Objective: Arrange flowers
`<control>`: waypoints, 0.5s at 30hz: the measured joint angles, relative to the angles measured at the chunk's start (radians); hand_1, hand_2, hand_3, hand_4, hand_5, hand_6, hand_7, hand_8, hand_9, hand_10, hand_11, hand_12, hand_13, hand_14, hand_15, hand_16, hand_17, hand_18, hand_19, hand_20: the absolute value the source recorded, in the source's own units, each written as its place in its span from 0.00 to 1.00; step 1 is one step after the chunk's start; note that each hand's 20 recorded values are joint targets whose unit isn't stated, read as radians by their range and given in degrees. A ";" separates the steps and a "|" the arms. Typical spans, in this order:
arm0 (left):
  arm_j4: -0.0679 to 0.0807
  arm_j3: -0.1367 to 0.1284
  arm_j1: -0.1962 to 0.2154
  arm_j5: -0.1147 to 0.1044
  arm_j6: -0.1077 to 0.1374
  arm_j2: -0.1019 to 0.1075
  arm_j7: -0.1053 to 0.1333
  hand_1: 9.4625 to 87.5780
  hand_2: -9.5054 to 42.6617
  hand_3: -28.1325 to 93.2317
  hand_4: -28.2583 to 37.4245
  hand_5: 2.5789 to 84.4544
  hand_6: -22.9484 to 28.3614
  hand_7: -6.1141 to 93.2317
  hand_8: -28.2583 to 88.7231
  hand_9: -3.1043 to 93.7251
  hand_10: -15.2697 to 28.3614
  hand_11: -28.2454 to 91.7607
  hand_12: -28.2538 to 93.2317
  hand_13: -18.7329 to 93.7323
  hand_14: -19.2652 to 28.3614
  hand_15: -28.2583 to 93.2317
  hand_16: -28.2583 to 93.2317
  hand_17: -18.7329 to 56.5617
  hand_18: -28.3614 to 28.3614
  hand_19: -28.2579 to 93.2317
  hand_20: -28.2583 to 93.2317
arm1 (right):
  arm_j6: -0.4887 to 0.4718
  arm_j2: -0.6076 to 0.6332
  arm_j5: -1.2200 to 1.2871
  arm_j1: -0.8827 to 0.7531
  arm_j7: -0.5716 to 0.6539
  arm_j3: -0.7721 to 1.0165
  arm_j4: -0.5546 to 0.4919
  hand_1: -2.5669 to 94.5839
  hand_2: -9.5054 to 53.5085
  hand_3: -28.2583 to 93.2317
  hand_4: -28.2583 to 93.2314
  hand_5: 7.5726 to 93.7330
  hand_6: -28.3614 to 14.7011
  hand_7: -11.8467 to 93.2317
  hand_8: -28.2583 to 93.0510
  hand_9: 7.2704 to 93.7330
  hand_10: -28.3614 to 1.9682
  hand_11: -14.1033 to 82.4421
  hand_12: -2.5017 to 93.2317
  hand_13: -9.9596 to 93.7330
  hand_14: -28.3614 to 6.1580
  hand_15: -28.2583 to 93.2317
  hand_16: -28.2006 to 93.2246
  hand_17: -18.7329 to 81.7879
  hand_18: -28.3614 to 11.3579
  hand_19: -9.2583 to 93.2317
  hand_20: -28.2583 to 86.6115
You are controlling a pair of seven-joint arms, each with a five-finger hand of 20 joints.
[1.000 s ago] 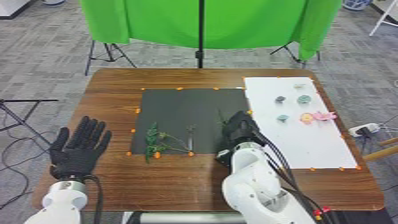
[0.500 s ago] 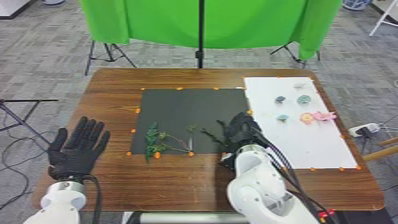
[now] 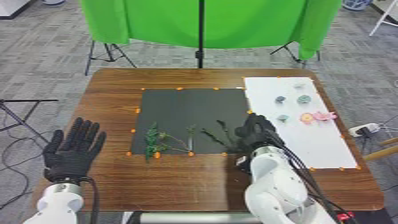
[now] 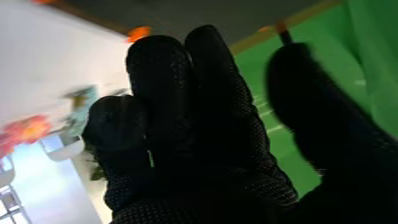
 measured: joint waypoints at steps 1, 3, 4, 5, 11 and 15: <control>0.000 -0.002 0.001 0.000 0.000 0.000 0.000 0.23 0.50 0.88 0.00 0.59 0.66 0.16 0.16 0.48 0.71 0.41 0.31 0.46 0.74 0.52 0.16 0.16 0.74 0.54 0.33 | -0.017 0.007 0.003 -0.010 0.004 0.008 -0.006 0.45 0.18 0.94 0.03 0.82 0.40 0.21 0.23 0.60 0.09 0.28 0.18 0.71 0.34 0.81 0.38 0.59 0.02 1.00 0.63; 0.000 -0.004 0.001 0.000 0.000 0.000 0.000 0.23 0.50 0.88 0.00 0.59 0.66 0.16 0.16 0.48 0.71 0.41 0.31 0.46 0.74 0.52 0.16 0.16 0.74 0.54 0.33 | -0.053 0.017 0.013 -0.028 0.011 0.022 -0.012 0.45 0.21 0.94 0.03 0.83 0.42 0.22 0.24 0.61 0.10 0.28 0.18 0.71 0.34 0.81 0.38 0.59 0.03 1.00 0.63; 0.000 -0.004 0.001 0.000 0.000 0.000 0.000 0.23 0.49 0.88 0.00 0.58 0.66 0.16 0.16 0.48 0.71 0.41 0.31 0.46 0.74 0.52 0.16 0.16 0.74 0.54 0.33 | -0.065 0.021 0.017 -0.035 0.013 0.025 -0.013 0.45 0.22 0.94 0.03 0.83 0.43 0.22 0.25 0.61 0.11 0.28 0.18 0.71 0.34 0.81 0.38 0.58 0.03 1.00 0.63; 0.000 -0.004 0.001 0.001 0.000 0.000 0.000 0.23 0.49 0.88 0.00 0.58 0.66 0.16 0.16 0.48 0.71 0.41 0.31 0.46 0.74 0.52 0.16 0.16 0.74 0.54 0.33 | -0.070 0.024 0.021 -0.041 0.014 0.025 -0.014 0.45 0.22 0.94 0.03 0.83 0.43 0.22 0.25 0.61 0.11 0.28 0.18 0.72 0.33 0.81 0.38 0.58 0.03 1.00 0.63; 0.000 0.000 0.000 0.001 0.001 0.001 -0.004 0.22 0.49 0.88 0.00 0.58 0.66 0.16 0.16 0.48 0.71 0.41 0.31 0.46 0.74 0.52 0.16 0.16 0.74 0.54 0.34 | -0.071 0.029 0.020 -0.034 0.006 -0.004 -0.015 0.44 0.24 0.94 0.03 0.81 0.44 0.22 0.24 0.61 0.12 0.28 0.18 0.72 0.34 0.79 0.38 0.58 0.01 1.00 0.61; 0.001 0.005 -0.001 0.001 0.000 0.001 -0.006 0.22 0.49 0.88 0.00 0.58 0.65 0.16 0.16 0.48 0.71 0.41 0.31 0.46 0.75 0.52 0.16 0.16 0.74 0.54 0.34 | -0.085 0.022 0.019 -0.024 0.005 -0.018 -0.014 0.44 0.22 0.92 0.04 0.82 0.44 0.22 0.24 0.61 0.12 0.28 0.18 0.72 0.34 0.79 0.38 0.58 0.01 1.00 0.61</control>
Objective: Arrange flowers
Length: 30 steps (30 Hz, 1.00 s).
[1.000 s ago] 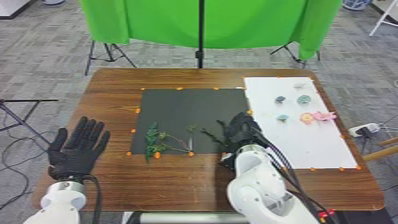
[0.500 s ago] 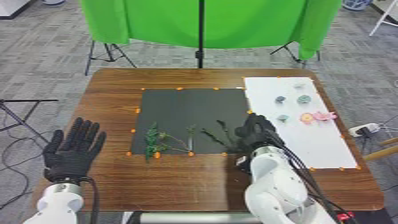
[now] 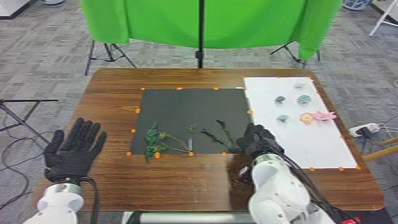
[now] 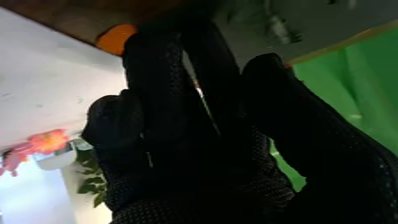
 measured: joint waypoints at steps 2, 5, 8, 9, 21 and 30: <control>0.000 -0.001 0.001 0.001 0.000 0.000 0.000 0.22 0.49 0.88 0.00 0.58 0.65 0.16 0.16 0.48 0.71 0.41 0.31 0.46 0.75 0.52 0.16 0.16 0.74 0.54 0.34 | -0.006 -0.002 0.002 0.003 -0.002 -0.005 -0.001 0.43 0.22 0.92 0.04 0.82 0.44 0.23 0.24 0.61 0.12 0.28 0.18 0.72 0.33 0.79 0.38 0.58 0.01 1.00 0.61; 0.000 -0.004 0.003 0.001 0.000 0.000 0.002 0.22 0.49 0.88 0.00 0.58 0.65 0.16 0.16 0.48 0.71 0.41 0.31 0.46 0.74 0.52 0.16 0.16 0.74 0.54 0.34 | -0.013 -0.005 0.005 0.005 -0.004 -0.013 -0.003 0.43 0.22 0.91 0.04 0.82 0.44 0.23 0.24 0.61 0.12 0.28 0.18 0.72 0.34 0.78 0.38 0.58 0.01 1.00 0.61; -0.001 -0.005 0.005 0.001 0.000 -0.001 0.002 0.22 0.49 0.88 0.00 0.57 0.65 0.16 0.16 0.48 0.71 0.41 0.31 0.46 0.74 0.52 0.16 0.16 0.74 0.54 0.34 | -0.022 -0.009 0.006 0.006 -0.010 -0.022 -0.007 0.44 0.22 0.91 0.04 0.82 0.44 0.23 0.24 0.61 0.13 0.27 0.18 0.72 0.34 0.78 0.38 0.58 0.01 1.00 0.61; -0.001 -0.006 0.005 0.001 0.000 -0.001 0.002 0.22 0.49 0.88 0.00 0.57 0.65 0.16 0.16 0.48 0.71 0.41 0.31 0.46 0.74 0.52 0.16 0.16 0.74 0.54 0.34 | -0.024 -0.010 0.007 0.007 -0.012 -0.026 -0.008 0.44 0.22 0.91 0.04 0.82 0.44 0.23 0.24 0.62 0.13 0.27 0.18 0.72 0.34 0.78 0.38 0.58 0.01 1.00 0.61; 0.000 -0.009 0.006 0.008 0.000 -0.008 0.001 0.22 0.49 0.88 0.00 0.58 0.65 0.16 0.16 0.48 0.71 0.41 0.31 0.46 0.74 0.52 0.16 0.16 0.74 0.54 0.34 | -0.043 -0.019 0.073 0.008 -0.032 -0.049 -0.033 0.40 0.21 0.90 0.05 0.81 0.49 0.23 0.19 0.62 0.14 0.27 0.18 0.72 0.31 0.76 0.38 0.57 0.01 1.00 0.59; -0.001 -0.010 0.009 0.010 0.000 -0.014 0.008 0.22 0.49 0.88 0.00 0.58 0.65 0.16 0.16 0.48 0.71 0.41 0.31 0.46 0.75 0.52 0.16 0.16 0.74 0.54 0.34 | -0.075 -0.024 0.066 0.003 -0.029 -0.026 -0.041 0.45 0.01 0.89 0.05 0.53 0.40 0.55 0.27 0.53 0.07 0.51 0.26 0.67 0.26 0.87 0.44 0.60 0.01 1.00 0.73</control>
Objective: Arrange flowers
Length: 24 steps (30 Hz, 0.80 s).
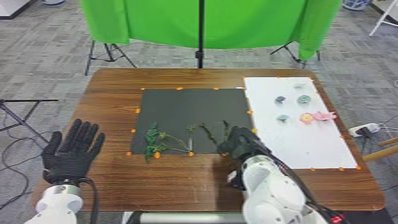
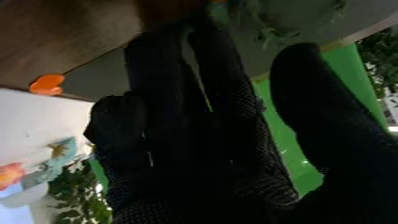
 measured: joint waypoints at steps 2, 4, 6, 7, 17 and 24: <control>-0.002 0.000 0.003 0.011 -0.001 0.001 0.004 0.22 0.49 0.88 0.00 0.58 0.65 0.16 0.16 0.48 0.71 0.41 0.31 0.46 0.74 0.52 0.16 0.16 0.74 0.54 0.34 | -0.014 0.002 -0.002 -0.006 0.000 0.018 -0.004 0.46 0.00 0.91 0.03 0.48 0.39 0.60 0.23 0.50 0.08 0.57 0.25 0.65 0.27 0.88 0.43 0.57 0.04 1.00 0.70; -0.002 0.000 0.005 0.022 -0.004 0.001 0.006 0.22 0.49 0.88 0.00 0.58 0.65 0.16 0.16 0.48 0.71 0.41 0.31 0.46 0.74 0.52 0.16 0.16 0.74 0.54 0.34 | -0.005 0.008 -0.016 -0.009 -0.009 0.035 -0.003 0.47 0.00 0.92 0.02 0.46 0.41 0.63 0.20 0.48 0.13 0.61 0.25 0.64 0.31 0.88 0.42 0.54 0.07 1.00 0.64; -0.002 0.001 0.005 0.030 -0.007 0.001 0.007 0.22 0.49 0.88 0.00 0.57 0.65 0.16 0.16 0.48 0.71 0.41 0.31 0.46 0.74 0.52 0.16 0.16 0.73 0.54 0.34 | 0.050 0.017 -0.042 -0.009 -0.050 0.055 0.009 0.48 0.00 0.93 0.01 0.46 0.43 0.60 0.08 0.48 0.18 0.62 0.23 0.63 0.35 0.87 0.41 0.52 0.10 1.00 0.61; -0.002 0.002 0.005 0.033 -0.009 0.001 0.007 0.22 0.49 0.88 0.00 0.57 0.65 0.16 0.16 0.48 0.71 0.41 0.31 0.46 0.74 0.52 0.16 0.16 0.73 0.54 0.34 | 0.100 0.022 -0.050 -0.008 -0.088 0.069 0.024 0.48 0.00 0.93 0.00 0.47 0.44 0.59 0.06 0.48 0.20 0.61 0.23 0.63 0.35 0.87 0.41 0.52 0.10 1.00 0.60; -0.001 0.018 -0.002 0.042 -0.022 0.001 0.001 0.22 0.49 0.88 0.00 0.57 0.65 0.16 0.16 0.48 0.71 0.41 0.31 0.45 0.74 0.52 0.17 0.16 0.74 0.54 0.34 | 0.286 0.070 -0.153 0.041 -0.236 0.235 0.192 0.52 0.00 0.92 0.00 0.38 0.52 0.49 0.05 0.39 0.32 0.44 0.20 0.58 0.36 0.88 0.39 0.49 0.12 0.99 0.61; -0.001 0.022 -0.004 0.044 -0.026 0.001 -0.003 0.22 0.49 0.88 0.00 0.57 0.65 0.16 0.16 0.47 0.71 0.41 0.31 0.45 0.74 0.52 0.17 0.16 0.73 0.54 0.34 | 0.074 0.091 -0.177 0.051 -0.230 0.312 0.201 0.54 0.00 0.92 0.00 0.43 0.56 0.40 0.07 0.41 0.38 0.36 0.20 0.59 0.39 0.86 0.37 0.49 0.12 0.98 0.61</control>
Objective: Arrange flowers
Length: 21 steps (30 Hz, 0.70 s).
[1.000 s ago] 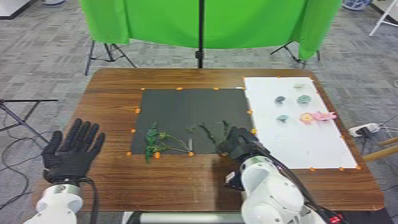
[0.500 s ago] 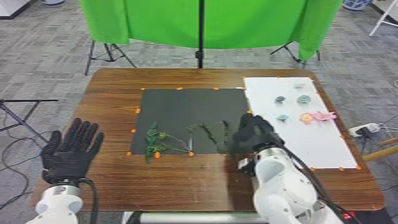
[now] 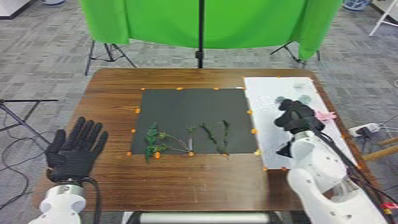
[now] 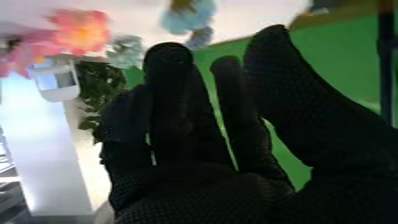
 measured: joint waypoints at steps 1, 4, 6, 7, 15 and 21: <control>0.000 0.000 0.000 0.000 -0.001 0.000 0.000 0.22 0.49 0.88 0.00 0.57 0.65 0.16 0.16 0.47 0.71 0.41 0.31 0.45 0.74 0.52 0.17 0.16 0.73 0.54 0.34 | 0.005 0.001 0.000 0.003 -0.001 -0.001 0.010 0.55 0.00 0.91 0.00 0.43 0.56 0.39 0.07 0.42 0.40 0.35 0.19 0.60 0.40 0.85 0.37 0.49 0.12 0.98 0.61; 0.000 0.000 0.000 0.000 -0.005 -0.001 -0.002 0.22 0.49 0.88 0.00 0.57 0.65 0.16 0.16 0.47 0.71 0.41 0.31 0.45 0.74 0.52 0.17 0.16 0.73 0.54 0.34 | 0.062 0.002 0.000 0.020 -0.007 -0.014 0.061 0.56 0.00 0.88 0.00 0.44 0.57 0.35 0.09 0.44 0.42 0.34 0.19 0.62 0.42 0.84 0.39 0.49 0.12 0.98 0.61; 0.000 0.000 0.000 0.000 -0.008 -0.001 -0.002 0.22 0.49 0.88 0.00 0.57 0.65 0.16 0.16 0.47 0.71 0.41 0.31 0.45 0.74 0.52 0.17 0.16 0.73 0.54 0.34 | 0.098 0.002 0.000 0.037 -0.011 -0.027 0.103 0.56 0.00 0.87 0.00 0.45 0.58 0.33 0.09 0.45 0.44 0.34 0.19 0.62 0.42 0.84 0.39 0.49 0.13 0.97 0.61; 0.000 0.000 0.000 0.000 -0.009 -0.001 -0.002 0.22 0.49 0.88 0.00 0.57 0.65 0.16 0.16 0.47 0.71 0.41 0.31 0.45 0.74 0.52 0.17 0.16 0.73 0.54 0.34 | 0.105 0.002 0.000 0.046 -0.013 -0.034 0.122 0.59 0.00 0.84 0.00 0.47 0.59 0.32 0.10 0.46 0.45 0.33 0.19 0.63 0.44 0.82 0.41 0.49 0.14 0.97 0.60; 0.000 0.003 -0.003 -0.002 -0.010 -0.004 -0.003 0.22 0.49 0.88 0.00 0.58 0.65 0.16 0.16 0.48 0.71 0.41 0.31 0.46 0.74 0.52 0.17 0.17 0.73 0.54 0.34 | 0.125 -0.008 -0.030 0.113 0.001 -0.070 0.202 1.00 0.00 0.04 0.41 0.68 0.64 0.44 0.17 0.72 0.53 0.32 0.32 0.77 0.63 0.60 0.54 0.56 0.22 0.94 0.58; -0.007 0.004 -0.004 -0.023 0.019 -0.005 0.003 0.22 0.49 0.88 0.00 0.58 0.66 0.16 0.16 0.48 0.72 0.41 0.31 0.46 0.75 0.52 0.17 0.17 0.73 0.54 0.34 | 0.302 -0.016 -0.066 0.114 0.006 -0.080 0.262 1.00 0.00 0.04 0.50 0.76 0.63 0.55 0.25 0.86 0.55 0.30 0.48 0.84 0.67 0.54 0.58 0.60 0.23 0.95 0.58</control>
